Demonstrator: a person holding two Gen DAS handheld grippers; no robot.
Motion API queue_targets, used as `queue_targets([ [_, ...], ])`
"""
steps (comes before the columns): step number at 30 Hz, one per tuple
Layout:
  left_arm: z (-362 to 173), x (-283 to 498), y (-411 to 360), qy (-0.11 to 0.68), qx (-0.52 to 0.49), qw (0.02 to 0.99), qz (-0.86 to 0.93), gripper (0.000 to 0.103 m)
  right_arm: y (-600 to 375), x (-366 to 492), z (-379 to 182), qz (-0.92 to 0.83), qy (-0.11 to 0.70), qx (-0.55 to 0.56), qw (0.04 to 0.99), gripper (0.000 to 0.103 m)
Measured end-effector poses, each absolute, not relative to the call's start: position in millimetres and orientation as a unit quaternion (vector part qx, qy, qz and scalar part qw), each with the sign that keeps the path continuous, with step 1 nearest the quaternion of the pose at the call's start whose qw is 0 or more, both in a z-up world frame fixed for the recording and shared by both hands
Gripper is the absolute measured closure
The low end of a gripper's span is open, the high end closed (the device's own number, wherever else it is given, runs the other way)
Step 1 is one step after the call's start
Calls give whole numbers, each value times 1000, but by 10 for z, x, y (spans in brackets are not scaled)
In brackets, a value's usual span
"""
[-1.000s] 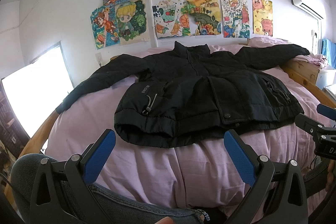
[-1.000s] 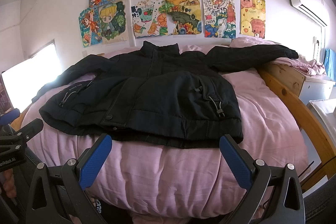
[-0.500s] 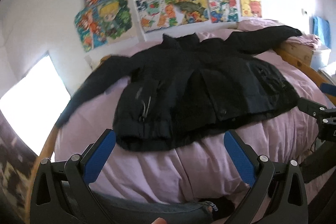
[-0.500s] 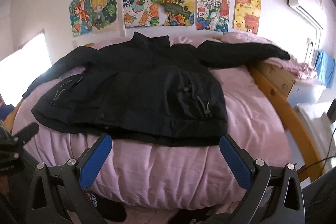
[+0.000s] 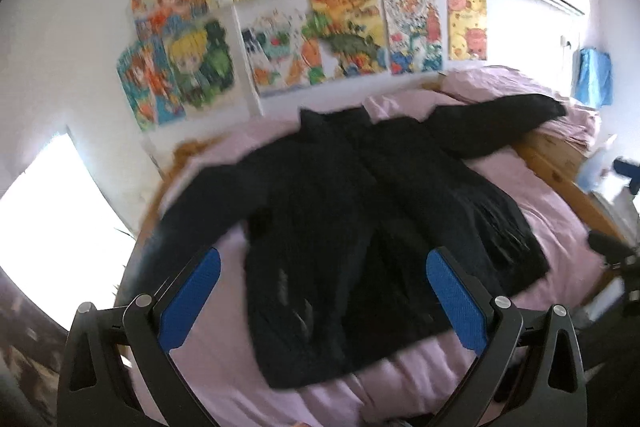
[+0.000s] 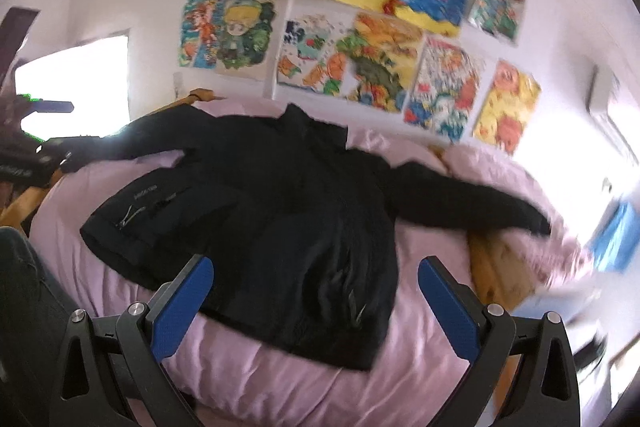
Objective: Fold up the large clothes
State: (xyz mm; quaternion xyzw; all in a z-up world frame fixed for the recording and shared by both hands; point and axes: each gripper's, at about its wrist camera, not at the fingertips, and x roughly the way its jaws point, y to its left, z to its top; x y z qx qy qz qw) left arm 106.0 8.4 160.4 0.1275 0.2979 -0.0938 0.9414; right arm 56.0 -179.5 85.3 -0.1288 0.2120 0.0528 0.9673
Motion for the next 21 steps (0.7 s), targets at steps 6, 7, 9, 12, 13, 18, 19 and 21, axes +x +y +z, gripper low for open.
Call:
queue_targets([
  [6,1899,1676,5,297,120,945,-74,2,-2045,1264,1321,54,229,-113,965,0],
  [7,1907,1779,-31,294,123,945,-72,2,-2133,1454,1369,50,251,-112,960,0],
  [9,1888,2036,-116,288,128,946,-69,2,-2365,1871,1449,28,261,-68,963,0],
  [12,1760,2497,-265,287,122,947,-76,2,-2771,2431,1495,-13,262,-20,965,0],
  [13,1680,2685,-341,291,118,946,-85,2,-2926,2613,1487,-25,262,-9,965,0],
  [18,1208,3471,-825,313,111,935,-129,2,-3793,3223,1410,-80,252,30,964,0],
  [19,1102,3653,-961,317,106,932,-142,2,-3997,3314,1392,-90,247,40,964,0],
  [21,923,3936,-1207,326,101,926,-164,2,-4393,3403,1326,-112,231,67,964,0],
])
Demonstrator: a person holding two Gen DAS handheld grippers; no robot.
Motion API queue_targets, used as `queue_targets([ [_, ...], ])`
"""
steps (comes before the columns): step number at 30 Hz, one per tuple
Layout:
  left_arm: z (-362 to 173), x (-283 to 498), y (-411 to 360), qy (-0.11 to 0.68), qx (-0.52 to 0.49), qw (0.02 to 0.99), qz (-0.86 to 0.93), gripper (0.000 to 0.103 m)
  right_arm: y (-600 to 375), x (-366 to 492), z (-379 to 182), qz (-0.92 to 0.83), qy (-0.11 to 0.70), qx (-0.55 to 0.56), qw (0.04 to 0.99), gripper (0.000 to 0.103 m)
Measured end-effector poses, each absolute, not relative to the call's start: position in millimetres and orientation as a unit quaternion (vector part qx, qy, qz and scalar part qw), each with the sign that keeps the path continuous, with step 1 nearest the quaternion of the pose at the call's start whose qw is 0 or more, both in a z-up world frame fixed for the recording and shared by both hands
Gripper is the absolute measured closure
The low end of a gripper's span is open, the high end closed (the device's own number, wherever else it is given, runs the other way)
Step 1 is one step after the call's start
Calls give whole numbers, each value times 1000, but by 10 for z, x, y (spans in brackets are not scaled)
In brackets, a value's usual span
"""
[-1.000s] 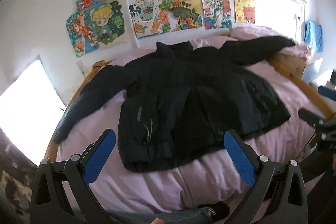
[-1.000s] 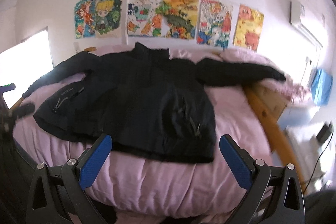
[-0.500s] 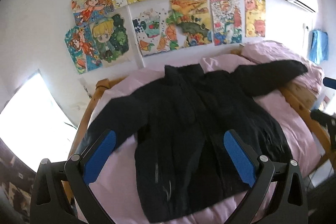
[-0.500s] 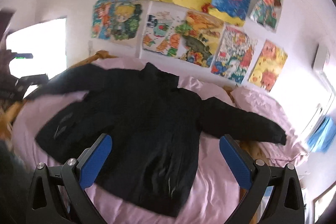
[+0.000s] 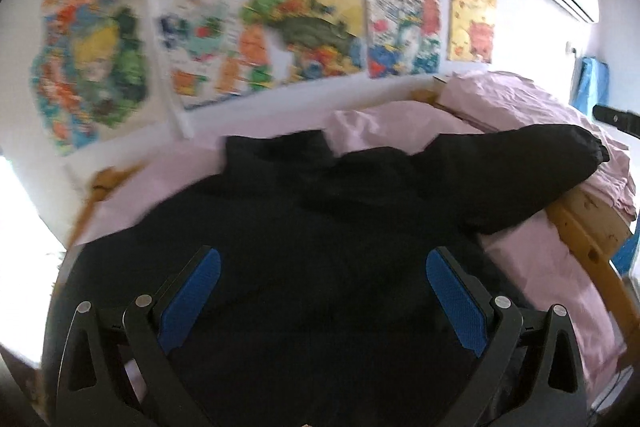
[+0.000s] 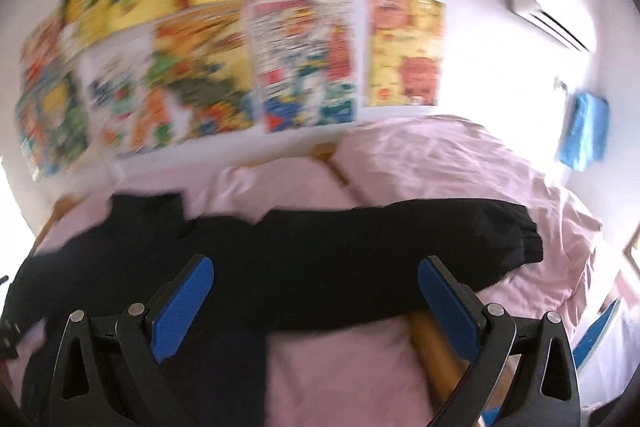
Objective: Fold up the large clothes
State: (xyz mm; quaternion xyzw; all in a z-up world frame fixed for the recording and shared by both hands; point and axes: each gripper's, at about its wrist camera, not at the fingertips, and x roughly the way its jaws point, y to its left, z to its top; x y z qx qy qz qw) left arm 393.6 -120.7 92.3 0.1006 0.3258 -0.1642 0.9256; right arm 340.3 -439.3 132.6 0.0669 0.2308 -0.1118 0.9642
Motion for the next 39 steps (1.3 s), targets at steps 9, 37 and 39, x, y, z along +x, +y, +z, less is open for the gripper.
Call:
queue_targets([
  [9,-40,4917,-2160,382,88,890,-233,2,-6050,3463,887,-256,236,169,922,0],
  [37,-895,5620,-1829,482,22,844,-234,1,-6578,3484,656,-215,141,314,914,86],
  [39,-758,5611,-1610,477,2,847,-234,1,-6317,3526,850,-191,127,268,936,86],
])
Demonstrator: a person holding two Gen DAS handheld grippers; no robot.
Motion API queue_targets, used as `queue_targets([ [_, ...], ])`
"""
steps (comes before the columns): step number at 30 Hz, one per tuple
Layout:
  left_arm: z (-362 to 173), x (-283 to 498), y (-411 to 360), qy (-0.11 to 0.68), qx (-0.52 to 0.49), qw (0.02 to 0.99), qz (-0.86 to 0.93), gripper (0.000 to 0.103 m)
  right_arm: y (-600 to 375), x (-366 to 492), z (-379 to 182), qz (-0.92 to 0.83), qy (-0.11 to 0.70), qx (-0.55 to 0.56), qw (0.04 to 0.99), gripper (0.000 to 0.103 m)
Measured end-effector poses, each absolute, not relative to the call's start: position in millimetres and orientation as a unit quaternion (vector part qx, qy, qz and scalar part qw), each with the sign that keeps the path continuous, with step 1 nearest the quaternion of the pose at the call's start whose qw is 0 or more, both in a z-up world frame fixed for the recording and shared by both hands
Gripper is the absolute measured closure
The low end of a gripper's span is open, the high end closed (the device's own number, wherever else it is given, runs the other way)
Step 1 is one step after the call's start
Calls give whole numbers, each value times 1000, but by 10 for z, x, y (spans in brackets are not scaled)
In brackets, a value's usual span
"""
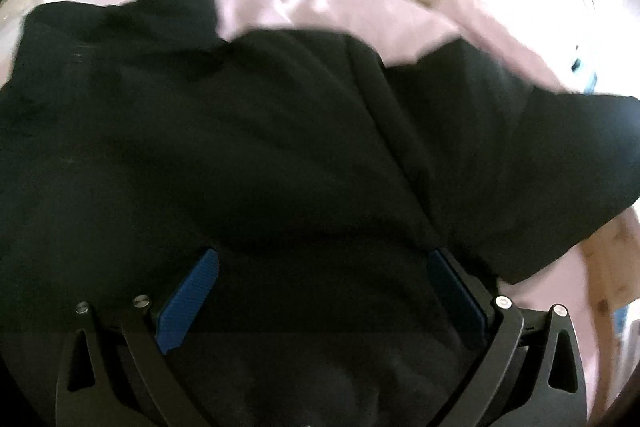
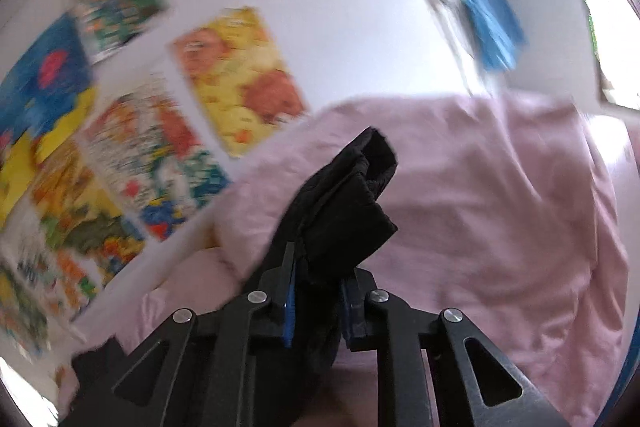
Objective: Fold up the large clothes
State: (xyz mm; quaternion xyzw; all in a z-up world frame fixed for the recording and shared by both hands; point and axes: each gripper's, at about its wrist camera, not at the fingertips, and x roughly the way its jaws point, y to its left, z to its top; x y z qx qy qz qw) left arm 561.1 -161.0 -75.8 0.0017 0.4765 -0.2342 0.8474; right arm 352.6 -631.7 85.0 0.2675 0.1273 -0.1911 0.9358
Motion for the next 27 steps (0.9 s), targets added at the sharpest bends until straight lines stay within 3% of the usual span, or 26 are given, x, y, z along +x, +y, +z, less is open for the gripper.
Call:
queue_targets([
  [9,149,5131,-609,455,-98,856,-223,1,-4688,3814,1316,-40,115,65,990,88],
  [14,729,4916,-179,434,-237,828,-266,1,-3737,3944,1227,19,126,-45,991,88],
  [19,1263,4734,81,396,-275,820,-309,1,-2906,3967,985,66,127,-127,982,89],
  [27,1053,4742,130,394,-273,812,-333,1,-1856,3917,294,122,122,-282,944,89],
])
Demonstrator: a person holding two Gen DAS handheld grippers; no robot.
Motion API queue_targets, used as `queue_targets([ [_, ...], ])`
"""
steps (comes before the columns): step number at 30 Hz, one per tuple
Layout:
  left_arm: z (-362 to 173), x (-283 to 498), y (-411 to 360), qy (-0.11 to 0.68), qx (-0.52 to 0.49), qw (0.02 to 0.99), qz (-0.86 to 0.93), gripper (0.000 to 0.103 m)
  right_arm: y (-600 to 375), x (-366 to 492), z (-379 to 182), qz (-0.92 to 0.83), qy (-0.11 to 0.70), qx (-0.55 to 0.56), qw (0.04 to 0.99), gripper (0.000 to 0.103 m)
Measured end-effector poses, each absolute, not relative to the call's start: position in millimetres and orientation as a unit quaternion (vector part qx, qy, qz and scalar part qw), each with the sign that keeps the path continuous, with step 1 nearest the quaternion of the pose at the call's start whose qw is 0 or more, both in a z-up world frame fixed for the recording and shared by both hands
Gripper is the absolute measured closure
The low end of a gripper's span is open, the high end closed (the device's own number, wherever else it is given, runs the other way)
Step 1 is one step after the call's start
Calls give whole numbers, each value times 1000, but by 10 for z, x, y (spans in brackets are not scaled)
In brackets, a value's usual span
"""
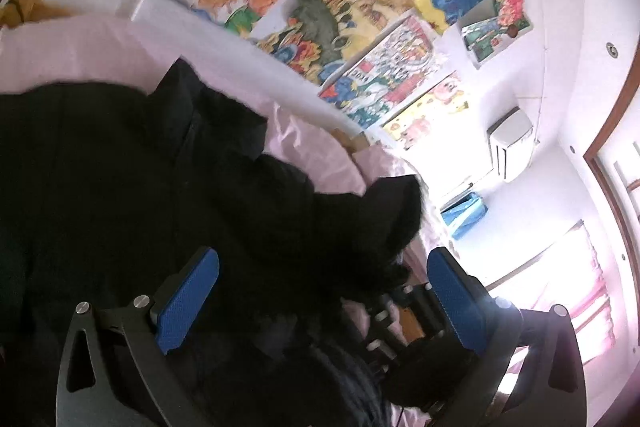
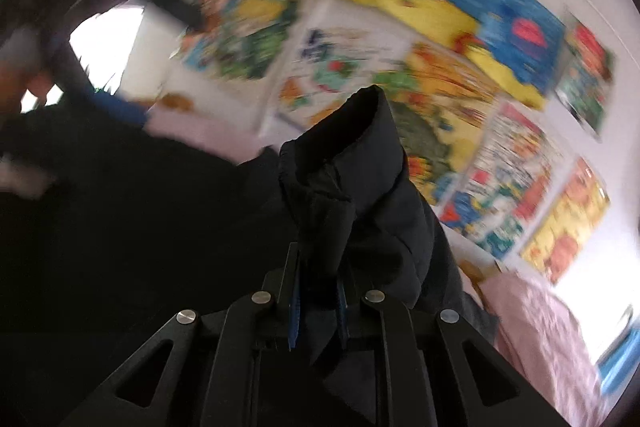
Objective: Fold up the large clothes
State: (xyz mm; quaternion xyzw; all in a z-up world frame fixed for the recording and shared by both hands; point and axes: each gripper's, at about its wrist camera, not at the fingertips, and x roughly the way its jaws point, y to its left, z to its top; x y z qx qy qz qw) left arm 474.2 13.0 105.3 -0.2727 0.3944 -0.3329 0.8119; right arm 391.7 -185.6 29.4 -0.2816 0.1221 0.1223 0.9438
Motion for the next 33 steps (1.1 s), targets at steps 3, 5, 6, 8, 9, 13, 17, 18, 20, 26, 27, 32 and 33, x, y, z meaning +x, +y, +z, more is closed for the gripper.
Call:
queue_targets([
  [3,741,4869,142,418,-299,792,-330,1,-1564,3901,-30,141,123,-334,924,89],
  [5,537,4955,141,432,-319,776,-331,1,-1421,3894,-219,150,127,-356,914,89],
  [6,487,4975,156,434,-323,773,-331,1,-1361,3894,-307,152,131,-367,908,89],
  [8,385,5014,157,438,-329,768,-331,3,-1274,3887,-441,154,132,-380,903,89],
  [9,341,5030,162,441,-330,766,-331,5,-1243,3890,-502,155,134,-387,899,89],
  [13,235,5063,164,452,-316,770,-321,36,-1199,3915,-626,149,135,-399,895,89],
  [17,146,5062,173,453,-310,776,-311,65,-1205,3961,-660,144,144,-394,896,89],
  [18,124,5053,195,450,-314,777,-308,69,-1201,3971,-671,145,147,-395,895,89],
  [20,110,5058,205,448,-316,779,-304,90,-1182,3964,-707,147,149,-400,892,89],
  [26,176,5036,286,426,-290,816,-263,100,-1118,3869,-763,166,138,-424,879,68],
  [27,207,5037,330,419,-284,825,-252,100,-1127,3851,-756,172,137,-425,878,63],
  [32,430,5003,661,378,-221,881,-181,101,-1293,3776,-537,177,113,-392,896,35],
  [33,449,4990,730,372,-211,888,-170,101,-1351,3790,-470,170,108,-380,903,35],
])
